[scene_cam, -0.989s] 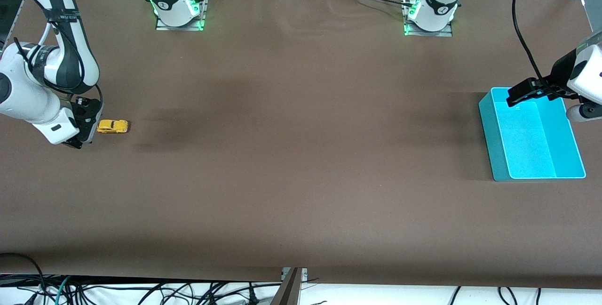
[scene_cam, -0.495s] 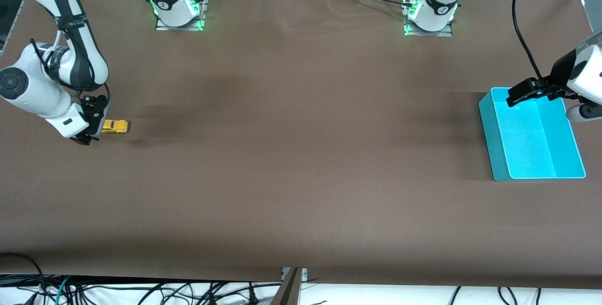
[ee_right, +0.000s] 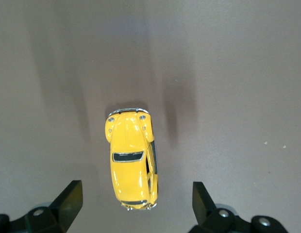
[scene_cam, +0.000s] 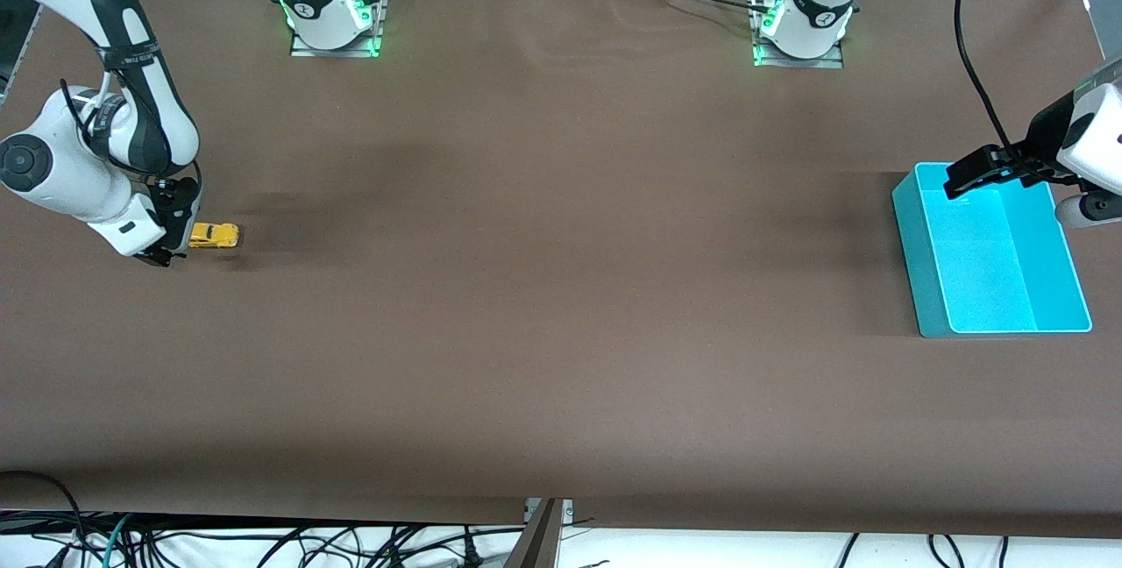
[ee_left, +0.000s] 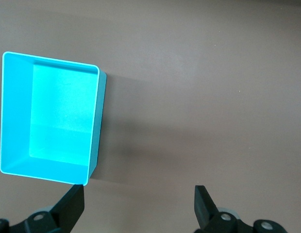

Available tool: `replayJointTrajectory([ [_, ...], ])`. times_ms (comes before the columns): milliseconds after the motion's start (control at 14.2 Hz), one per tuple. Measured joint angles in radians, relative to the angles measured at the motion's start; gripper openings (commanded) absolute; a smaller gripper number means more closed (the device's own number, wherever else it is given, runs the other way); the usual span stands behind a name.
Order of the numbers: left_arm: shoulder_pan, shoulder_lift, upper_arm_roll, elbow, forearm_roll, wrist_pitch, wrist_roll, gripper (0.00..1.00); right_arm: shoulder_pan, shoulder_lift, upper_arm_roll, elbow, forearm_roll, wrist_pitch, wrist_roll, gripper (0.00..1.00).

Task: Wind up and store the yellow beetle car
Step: 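Close the right gripper around the yellow car, pressing it down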

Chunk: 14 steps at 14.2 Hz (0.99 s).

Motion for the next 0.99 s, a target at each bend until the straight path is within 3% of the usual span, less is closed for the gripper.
replayJointTrajectory([
  [707, 0.000, 0.001, 0.000, 0.000, 0.000, 0.000, 0.000, 1.00, -0.023, 0.051, 0.000, -0.008, 0.070, 0.045, -0.130, 0.99],
  [989, 0.000, 0.001, 0.000, 0.000, 0.000, 0.000, 0.000, 1.00, -0.023, 0.066, 0.003, -0.011, 0.076, 0.066, -0.134, 0.74],
])
